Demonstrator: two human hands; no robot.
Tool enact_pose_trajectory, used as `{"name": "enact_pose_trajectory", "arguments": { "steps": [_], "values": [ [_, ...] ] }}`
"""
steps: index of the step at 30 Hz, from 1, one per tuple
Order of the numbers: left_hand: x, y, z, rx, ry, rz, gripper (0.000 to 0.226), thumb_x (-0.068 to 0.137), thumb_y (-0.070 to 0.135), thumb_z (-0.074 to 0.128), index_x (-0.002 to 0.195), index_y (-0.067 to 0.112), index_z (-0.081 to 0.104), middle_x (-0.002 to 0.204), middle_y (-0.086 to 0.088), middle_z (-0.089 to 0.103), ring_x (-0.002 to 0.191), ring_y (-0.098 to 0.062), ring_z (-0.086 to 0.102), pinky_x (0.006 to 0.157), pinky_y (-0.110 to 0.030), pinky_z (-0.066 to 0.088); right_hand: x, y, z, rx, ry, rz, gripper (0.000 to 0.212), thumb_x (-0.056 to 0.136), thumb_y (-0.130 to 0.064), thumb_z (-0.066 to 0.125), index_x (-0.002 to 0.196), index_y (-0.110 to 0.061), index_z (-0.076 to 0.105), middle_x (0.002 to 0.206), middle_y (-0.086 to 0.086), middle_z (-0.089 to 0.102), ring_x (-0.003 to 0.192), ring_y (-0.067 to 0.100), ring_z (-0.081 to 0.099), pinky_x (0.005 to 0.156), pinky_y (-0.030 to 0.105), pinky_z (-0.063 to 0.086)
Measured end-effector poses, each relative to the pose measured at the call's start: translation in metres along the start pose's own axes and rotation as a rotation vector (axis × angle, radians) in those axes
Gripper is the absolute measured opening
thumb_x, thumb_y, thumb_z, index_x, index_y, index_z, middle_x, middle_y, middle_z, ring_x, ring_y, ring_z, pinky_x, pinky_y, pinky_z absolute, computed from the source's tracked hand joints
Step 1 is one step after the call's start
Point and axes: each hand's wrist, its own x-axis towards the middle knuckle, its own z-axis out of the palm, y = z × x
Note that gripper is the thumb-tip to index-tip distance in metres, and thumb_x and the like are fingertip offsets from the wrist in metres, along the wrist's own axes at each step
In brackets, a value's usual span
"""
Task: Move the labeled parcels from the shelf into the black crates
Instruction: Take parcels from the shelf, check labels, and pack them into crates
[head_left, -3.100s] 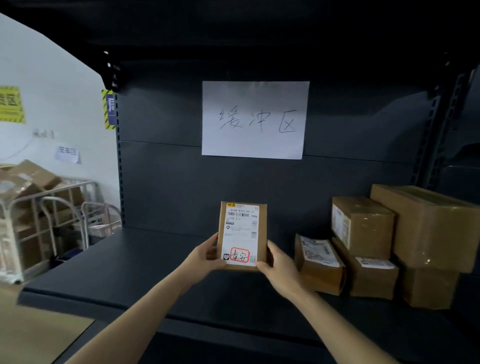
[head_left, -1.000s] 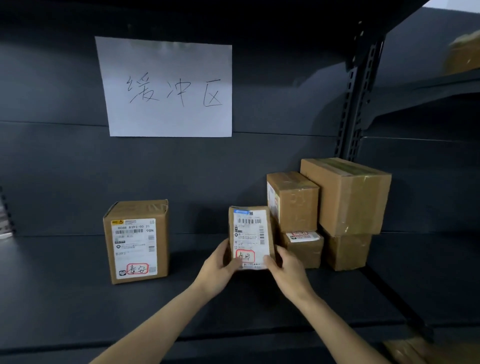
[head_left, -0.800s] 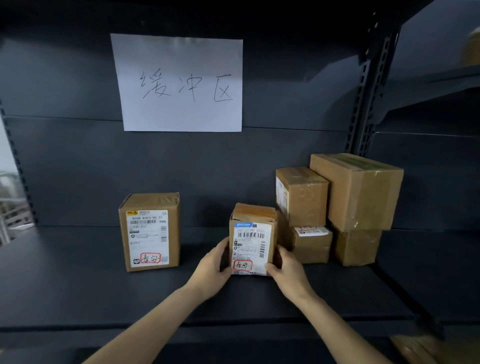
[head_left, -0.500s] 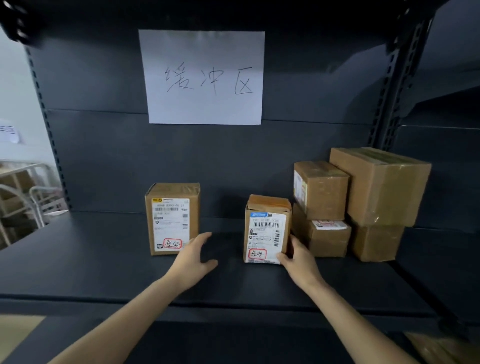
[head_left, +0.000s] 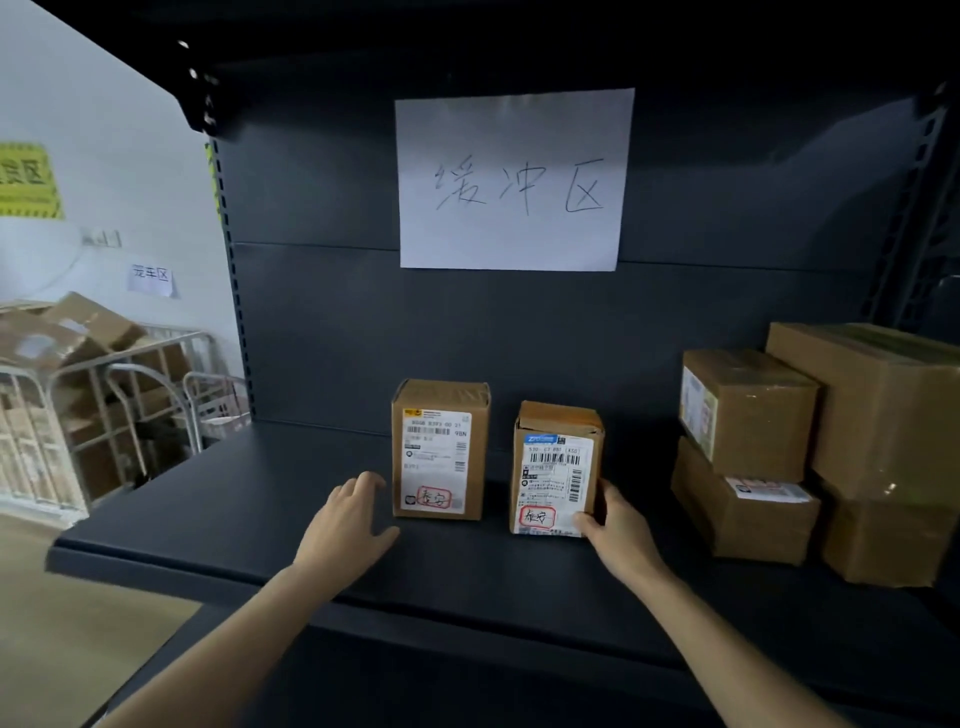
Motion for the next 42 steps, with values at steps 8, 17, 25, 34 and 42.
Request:
{"name": "enact_pose_trajectory", "arguments": {
  "steps": [8,17,25,34,42],
  "values": [
    [0.031,-0.019,-0.006,0.336,-0.045,0.072,0.083,0.08,0.052,0.061,0.145,0.017,0.023,0.145,-0.001,0.037,0.138,-0.021,0.028,0.112,-0.032,0.026,0.015,-0.005,0.013,-0.006,-0.025,-0.003,0.049,0.089,-0.011,0.057,0.135,-0.013,0.041,0.132,0.006,0.054,0.122,0.02,0.05,0.091,0.021,0.035],
    [0.061,-0.016,0.004,0.317,-0.201,0.183,0.079,0.078,0.058,0.06,0.141,0.022,0.028,0.146,0.003,0.036,0.14,-0.02,0.023,0.114,-0.034,0.022,0.024,-0.006,0.018,0.038,-0.093,0.003,0.061,0.087,-0.013,0.061,0.141,-0.018,0.032,0.133,0.0,0.054,0.123,0.014,0.048,0.093,0.02,0.034],
    [0.056,-0.003,0.013,0.154,-0.196,0.173,0.069,0.081,0.045,0.063,0.138,0.023,0.031,0.139,0.005,0.045,0.137,-0.017,0.029,0.113,-0.033,0.022,0.022,-0.007,0.022,0.038,-0.064,0.023,0.058,0.087,-0.01,0.061,0.138,-0.014,0.035,0.132,0.004,0.055,0.122,0.017,0.05,0.094,0.022,0.036],
    [0.036,0.013,-0.012,0.0,-0.116,0.174,0.067,0.078,0.042,0.067,0.135,0.027,0.035,0.132,0.008,0.051,0.13,-0.017,0.037,0.109,-0.035,0.028,0.003,-0.019,-0.001,0.062,-0.019,-0.07,0.051,0.088,-0.01,0.059,0.135,-0.014,0.038,0.131,0.003,0.055,0.12,0.015,0.05,0.088,0.018,0.034],
    [-0.001,0.026,-0.034,-0.18,-0.063,0.148,0.068,0.073,0.039,0.069,0.132,0.03,0.037,0.124,0.008,0.053,0.116,-0.014,0.047,0.101,-0.038,0.043,-0.025,-0.027,-0.017,0.126,-0.025,-0.157,0.048,0.09,-0.015,0.057,0.134,-0.019,0.04,0.13,-0.003,0.054,0.108,-0.001,0.046,0.073,0.0,0.039]
  ]
}}
